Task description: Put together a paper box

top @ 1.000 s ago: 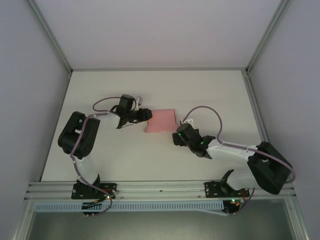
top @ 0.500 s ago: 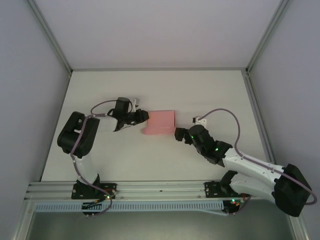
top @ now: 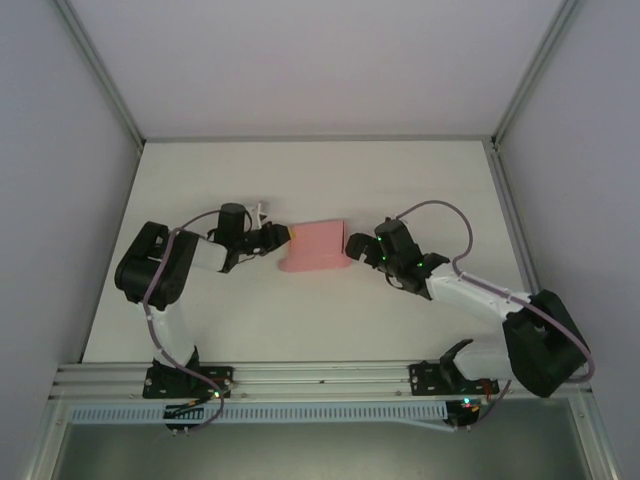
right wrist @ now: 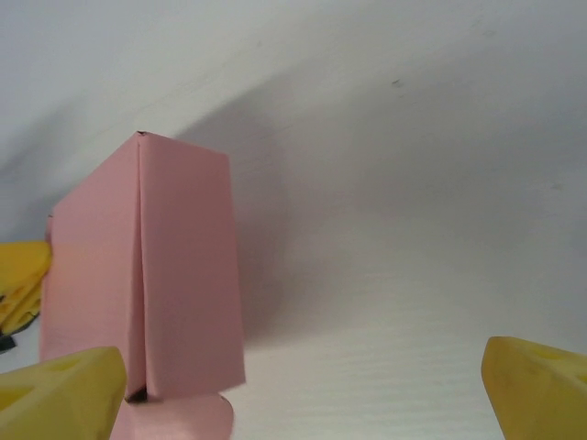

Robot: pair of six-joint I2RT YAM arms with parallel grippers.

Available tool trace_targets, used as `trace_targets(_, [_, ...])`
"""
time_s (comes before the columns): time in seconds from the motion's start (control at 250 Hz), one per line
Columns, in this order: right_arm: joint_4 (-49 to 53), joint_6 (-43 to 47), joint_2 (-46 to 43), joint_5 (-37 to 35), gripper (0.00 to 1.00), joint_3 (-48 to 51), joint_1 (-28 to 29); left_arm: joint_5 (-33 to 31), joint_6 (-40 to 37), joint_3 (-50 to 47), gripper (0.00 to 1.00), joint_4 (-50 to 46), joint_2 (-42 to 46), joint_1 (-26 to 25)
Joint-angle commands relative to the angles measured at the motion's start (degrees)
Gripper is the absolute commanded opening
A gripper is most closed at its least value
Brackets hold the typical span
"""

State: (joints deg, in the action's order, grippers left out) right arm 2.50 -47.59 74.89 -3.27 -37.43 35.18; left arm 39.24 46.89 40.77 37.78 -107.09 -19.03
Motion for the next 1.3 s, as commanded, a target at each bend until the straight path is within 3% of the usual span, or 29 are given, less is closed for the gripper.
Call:
trace_targets(0.0, [-5.03, -1.88, 4.44, 9.15, 1.0, -3.09, -1.71, 1.48, 0.85, -1.71, 0.1, 0.89, -1.2, 0.65])
trace_targets(0.164, [-9.35, -2.43, 11.15, 14.62, 1.0, -6.41, -2.2, 1.58, 1.19, -2.3, 0.1, 1.86, -1.83, 1.01])
trace_targets(0.287, [-11.3, -3.93, 15.97, 18.18, 0.92, -8.92, -2.57, 1.67, 1.66, -2.72, 0.1, 2.84, -1.85, 1.01])
trace_targets(0.583, [-34.28, -10.33, 20.77, 28.53, 0.75, -4.56, -3.03, 1.63, 1.16, -2.7, 0.1, 3.09, -1.46, 1.05])
trace_targets(0.739, [-36.89, -11.1, 19.62, 28.68, 0.65, -2.92, -3.08, 1.63, 0.79, -2.89, 0.1, 3.2, -0.62, 1.01])
trace_targets(0.874, [-32.7, -10.03, 18.06, 27.77, 0.55, -3.09, -3.02, 1.63, -0.93, -2.39, 0.17, 2.5, 1.62, 0.95])
trace_targets(1.038, [-28.63, -10.46, 15.7, 25.26, 0.44, -2.04, -3.11, 1.13, -7.23, 0.4, 0.38, -3.62, 8.14, 0.99])
trace_targets(1.206, [-25.83, -11.77, 12.23, 25.31, 0.44, -1.45, -3.39, -3.85, -21.06, 3.7, 0.9, -15.99, 18.58, -0.05])
trace_targets(1.222, [-25.16, -12.15, 11.8, 25.27, 0.44, -1.5, -3.45, -4.73, -22.91, 3.93, 0.99, -17.47, 19.59, -0.35])
trace_targets(1.298, [-20.95, -13.07, 9.61, 24.74, 0.46, -1.94, -4.46, -5.08, -33.98, 4.09, 1.0, -22.95, 24.93, -2.68])
